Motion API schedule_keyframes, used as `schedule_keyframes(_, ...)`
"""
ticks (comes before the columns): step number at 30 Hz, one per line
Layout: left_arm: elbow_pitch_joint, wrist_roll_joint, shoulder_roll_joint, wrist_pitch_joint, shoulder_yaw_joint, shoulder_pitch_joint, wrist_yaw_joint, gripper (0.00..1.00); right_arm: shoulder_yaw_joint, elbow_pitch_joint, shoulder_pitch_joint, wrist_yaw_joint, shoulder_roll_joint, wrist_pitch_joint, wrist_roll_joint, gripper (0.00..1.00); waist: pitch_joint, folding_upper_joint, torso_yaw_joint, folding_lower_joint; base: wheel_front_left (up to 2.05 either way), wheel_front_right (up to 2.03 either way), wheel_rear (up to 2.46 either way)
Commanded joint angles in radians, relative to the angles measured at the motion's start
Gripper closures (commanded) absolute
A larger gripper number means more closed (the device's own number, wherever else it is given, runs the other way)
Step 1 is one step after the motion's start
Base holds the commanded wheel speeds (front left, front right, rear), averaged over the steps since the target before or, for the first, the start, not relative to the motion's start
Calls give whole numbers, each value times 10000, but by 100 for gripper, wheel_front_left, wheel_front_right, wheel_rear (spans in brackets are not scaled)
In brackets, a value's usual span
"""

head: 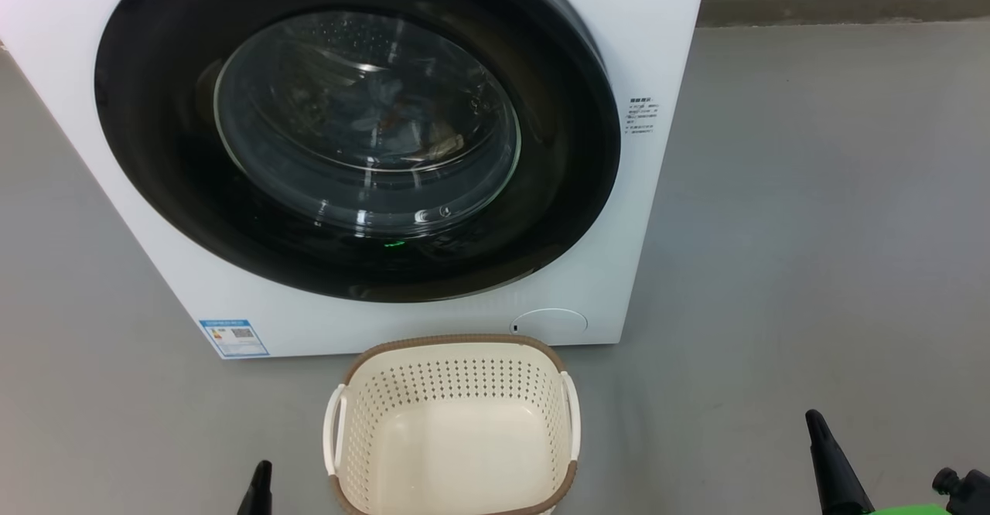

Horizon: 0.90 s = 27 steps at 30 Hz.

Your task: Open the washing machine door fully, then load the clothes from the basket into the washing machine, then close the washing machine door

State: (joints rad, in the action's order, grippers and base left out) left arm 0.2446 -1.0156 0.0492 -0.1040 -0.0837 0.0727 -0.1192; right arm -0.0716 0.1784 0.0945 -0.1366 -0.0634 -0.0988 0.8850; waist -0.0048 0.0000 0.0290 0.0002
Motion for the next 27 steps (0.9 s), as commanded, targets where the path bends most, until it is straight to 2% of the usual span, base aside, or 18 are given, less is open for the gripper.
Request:
schedule_keyframes(1,-183,-213,175,96,257,-511,-58,100,81,-194,-529,30,-122,31,295,100,1,0,-4,-1,0,0,0)
schedule_keyframes(27,-110,-2745,220,840,819,-1043,-82,100,0,160,-1146,42,-110,803,3316,100,33,0,-124,-1,0,0,0)
